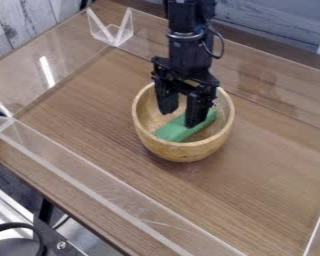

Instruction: Put the green block in the brown bowl

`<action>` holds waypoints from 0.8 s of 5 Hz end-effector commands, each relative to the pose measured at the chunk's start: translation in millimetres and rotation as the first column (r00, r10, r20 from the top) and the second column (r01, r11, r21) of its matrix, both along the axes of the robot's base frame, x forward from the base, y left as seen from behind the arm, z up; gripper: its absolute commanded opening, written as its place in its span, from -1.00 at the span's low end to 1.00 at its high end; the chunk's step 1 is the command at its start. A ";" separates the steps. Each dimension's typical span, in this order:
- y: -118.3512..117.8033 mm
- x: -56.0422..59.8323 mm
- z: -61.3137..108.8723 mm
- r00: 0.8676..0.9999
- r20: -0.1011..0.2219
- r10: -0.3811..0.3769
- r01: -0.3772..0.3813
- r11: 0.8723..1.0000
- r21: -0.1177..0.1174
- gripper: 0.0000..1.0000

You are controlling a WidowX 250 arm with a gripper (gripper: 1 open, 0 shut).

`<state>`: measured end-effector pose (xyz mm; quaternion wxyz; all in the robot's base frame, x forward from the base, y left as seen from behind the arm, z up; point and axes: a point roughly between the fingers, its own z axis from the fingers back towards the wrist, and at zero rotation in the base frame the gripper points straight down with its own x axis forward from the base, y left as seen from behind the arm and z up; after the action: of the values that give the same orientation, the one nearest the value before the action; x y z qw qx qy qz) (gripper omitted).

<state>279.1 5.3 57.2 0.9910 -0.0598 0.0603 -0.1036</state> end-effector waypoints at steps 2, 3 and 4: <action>1.5 11.1 30.1 0.997 0.081 0.007 -0.007 1.000 0.001 1.00; 3.6 11.2 42.4 0.994 0.104 0.015 -0.015 1.000 0.001 1.00; 11.5 11.7 67.5 0.987 0.154 0.037 -0.038 0.999 0.001 1.00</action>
<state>282.9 14.7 106.7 0.9942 -0.0564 0.0156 -0.0900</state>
